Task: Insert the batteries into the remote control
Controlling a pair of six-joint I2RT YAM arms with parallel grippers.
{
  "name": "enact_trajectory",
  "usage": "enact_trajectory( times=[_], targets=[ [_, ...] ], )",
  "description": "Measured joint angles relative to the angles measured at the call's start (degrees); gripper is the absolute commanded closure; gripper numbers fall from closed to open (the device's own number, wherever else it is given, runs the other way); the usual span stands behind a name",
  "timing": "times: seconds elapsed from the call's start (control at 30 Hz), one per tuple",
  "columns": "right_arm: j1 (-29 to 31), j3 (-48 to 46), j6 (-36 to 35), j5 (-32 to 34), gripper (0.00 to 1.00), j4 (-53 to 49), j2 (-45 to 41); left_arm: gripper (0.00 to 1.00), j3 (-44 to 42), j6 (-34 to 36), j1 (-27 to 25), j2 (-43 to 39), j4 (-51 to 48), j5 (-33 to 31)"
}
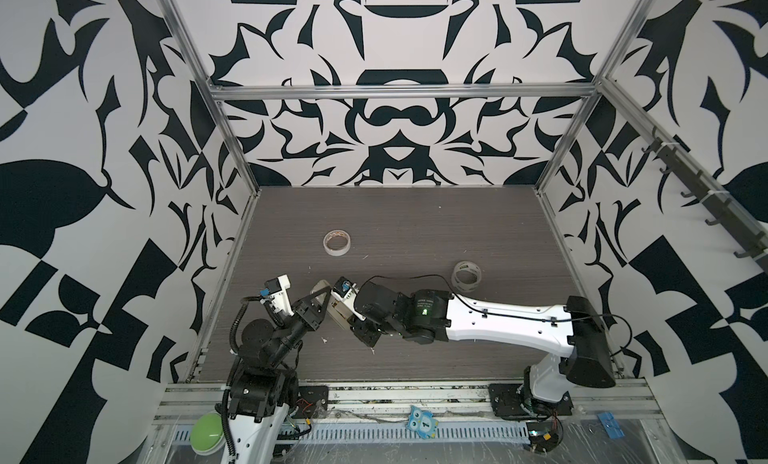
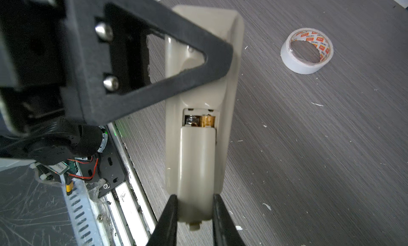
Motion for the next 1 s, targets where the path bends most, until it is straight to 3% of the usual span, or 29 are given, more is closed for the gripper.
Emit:
enact_trajectory(
  times=[1.0],
  targets=[
    [0.5,2.4,-0.6,4.6,1.00,0.2,3.2,1.00,0.0,0.0,0.0,0.0,-0.1,-0.5]
  ],
)
